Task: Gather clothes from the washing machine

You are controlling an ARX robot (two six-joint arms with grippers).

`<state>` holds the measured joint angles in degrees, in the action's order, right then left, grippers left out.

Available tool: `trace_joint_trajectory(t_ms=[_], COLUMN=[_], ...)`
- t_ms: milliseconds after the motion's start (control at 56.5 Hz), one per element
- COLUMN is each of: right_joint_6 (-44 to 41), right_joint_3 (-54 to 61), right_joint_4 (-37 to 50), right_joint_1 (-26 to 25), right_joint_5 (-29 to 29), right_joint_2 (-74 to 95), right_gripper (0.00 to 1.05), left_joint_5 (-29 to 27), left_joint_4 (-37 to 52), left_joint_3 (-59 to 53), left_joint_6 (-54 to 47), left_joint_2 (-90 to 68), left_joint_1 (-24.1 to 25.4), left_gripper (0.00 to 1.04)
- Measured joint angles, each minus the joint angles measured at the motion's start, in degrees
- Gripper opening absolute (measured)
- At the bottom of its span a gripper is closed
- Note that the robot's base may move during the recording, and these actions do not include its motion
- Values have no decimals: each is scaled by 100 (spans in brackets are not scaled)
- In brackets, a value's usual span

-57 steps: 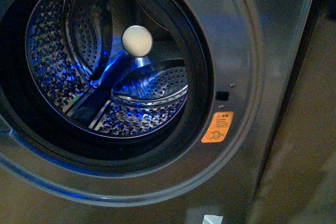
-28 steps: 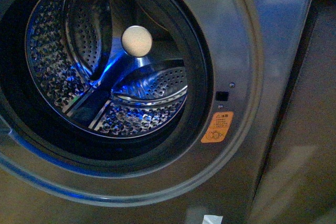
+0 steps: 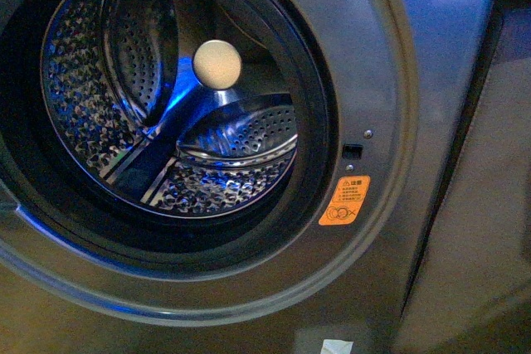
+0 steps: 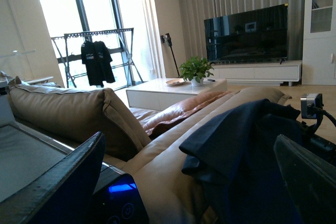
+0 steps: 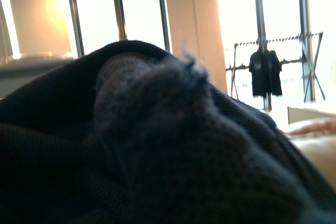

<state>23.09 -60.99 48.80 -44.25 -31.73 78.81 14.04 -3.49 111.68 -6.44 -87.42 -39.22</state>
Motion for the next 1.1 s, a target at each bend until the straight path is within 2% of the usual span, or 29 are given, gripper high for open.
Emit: trace_joint_trajectory(t_ms=[71, 142, 230, 407, 725, 902, 1008, 1097], right_joint_6=[133, 96, -140, -1045, -2155, -2651, -2658, -2614], right_joint_3=[-304, -498, -509, 101, 1266, 1860, 1891, 1888], right_joint_4=[-634, -1139, -1604, -2481, -3021, -3661, -3847, -3880], right_joint_1=[-909, -1711, -2223, -2162, -1967, -1770, -1727, -1709], right_joint_5=[-813, -1021, -1001, -1458, -1606, -1443, -1193, -1010], right_joint_2=[9, 20, 129, 627, 817, 1095, 1469, 1720], right_gripper=[8, 8, 8, 8, 8, 38, 54, 72], left_joint_5=[0, 0, -2, 2, 0, 0, 0, 0], left_joint_4=[0, 0, 0, 0, 0, 0, 2, 2], left_joint_3=[0, 0, 0, 0, 2, 4, 11, 11], left_joint_6=[0, 0, 0, 0, 0, 0, 0, 0], left_joint_2=[0, 0, 4, 4, 9, 9, 11, 11], left_joint_1=[0, 0, 2, -2, -2, -2, -2, 0], left_gripper=[98, 98, 98, 98, 98, 98, 98, 98])
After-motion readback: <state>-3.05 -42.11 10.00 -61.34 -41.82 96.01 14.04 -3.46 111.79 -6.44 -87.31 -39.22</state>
